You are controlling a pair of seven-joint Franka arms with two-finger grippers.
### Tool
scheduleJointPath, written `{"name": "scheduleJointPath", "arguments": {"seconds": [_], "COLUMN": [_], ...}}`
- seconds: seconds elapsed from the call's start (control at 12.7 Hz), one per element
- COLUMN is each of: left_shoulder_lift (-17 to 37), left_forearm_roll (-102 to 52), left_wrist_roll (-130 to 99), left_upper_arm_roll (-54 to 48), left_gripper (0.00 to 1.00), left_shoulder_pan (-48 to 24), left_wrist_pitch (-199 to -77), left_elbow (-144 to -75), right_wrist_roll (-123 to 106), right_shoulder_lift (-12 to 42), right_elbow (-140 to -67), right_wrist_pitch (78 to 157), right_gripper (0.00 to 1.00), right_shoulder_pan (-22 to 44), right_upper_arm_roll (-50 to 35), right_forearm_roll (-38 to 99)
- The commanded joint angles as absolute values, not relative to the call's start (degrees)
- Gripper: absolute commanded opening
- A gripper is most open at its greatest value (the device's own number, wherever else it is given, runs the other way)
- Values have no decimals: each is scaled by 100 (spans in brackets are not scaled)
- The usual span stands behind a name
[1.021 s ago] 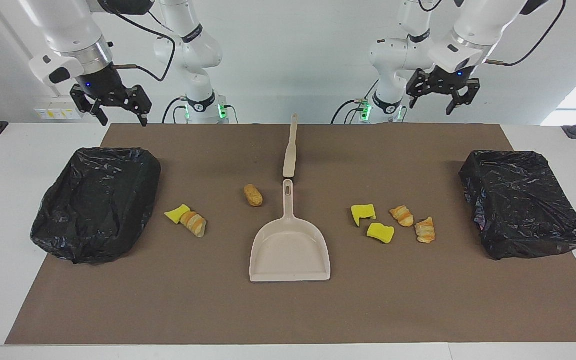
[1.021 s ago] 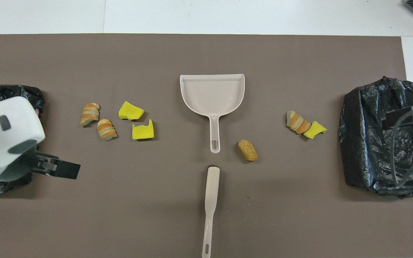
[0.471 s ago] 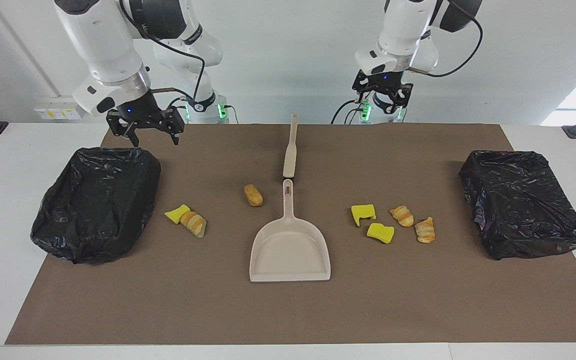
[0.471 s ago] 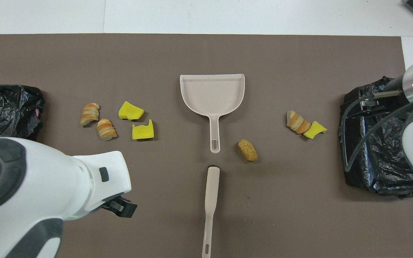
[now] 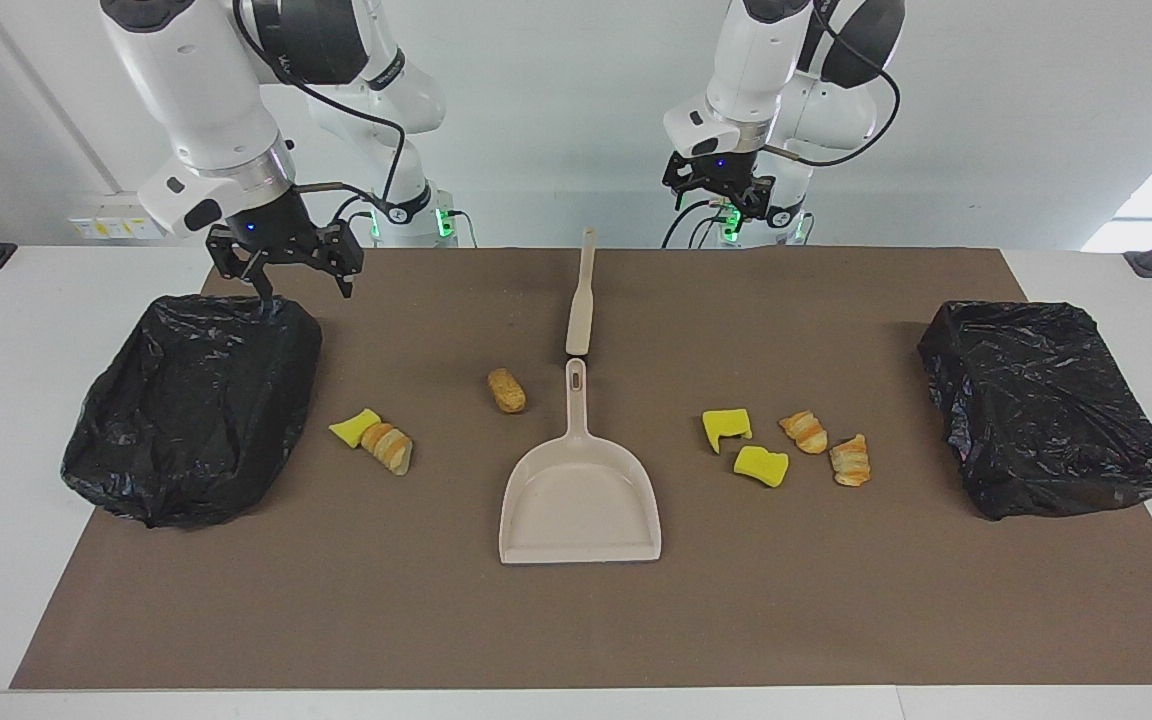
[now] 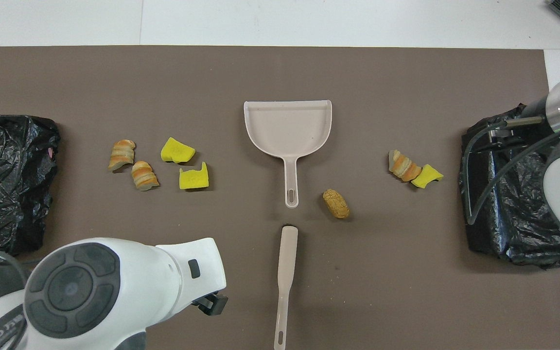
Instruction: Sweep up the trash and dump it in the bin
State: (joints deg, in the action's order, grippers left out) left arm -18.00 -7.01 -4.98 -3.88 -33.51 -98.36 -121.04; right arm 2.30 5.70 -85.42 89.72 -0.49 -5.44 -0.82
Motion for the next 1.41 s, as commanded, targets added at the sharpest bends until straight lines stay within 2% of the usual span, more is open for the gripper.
{"name": "scheduleJointPath", "arguments": {"seconds": [0.0, 0.55, 0.86, 1.1, 1.33], "left_shoulder_lift": [-1908, -222, 9, 165, 430], "left_forearm_roll": [-738, -721, -721, -721, -729], "left_wrist_roll": [-957, -2151, -2294, -2521, -2558], "left_upper_arm_roll": [-299, -308, -308, -308, -299], "left_gripper": [100, 100, 100, 100, 100], "left_shoulder_pan": [-3909, -5255, -5502, -5843, -5836], "left_wrist_pitch": [-10439, -11854, -12181, -12505, -12657], "left_elbow": [-12524, -12428, -12533, -12840, -12789], "right_wrist_roll": [343, 1018, 1239, 1239, 1239], "right_shoulder_lift": [712, 1309, 1757, 1775, 1732], "right_elbow": [-8656, -8833, -8842, -8973, -9079], "right_wrist_pitch": [9227, 10246, 10766, 10933, 10969], "right_gripper": [100, 100, 100, 100, 100], "right_shoulder_pan": [-35, 509, 817, 826, 826], "right_upper_arm_roll": [-589, -615, -615, -615, -615], "right_forearm_roll": [-62, 228, 246, 237, 237]}}
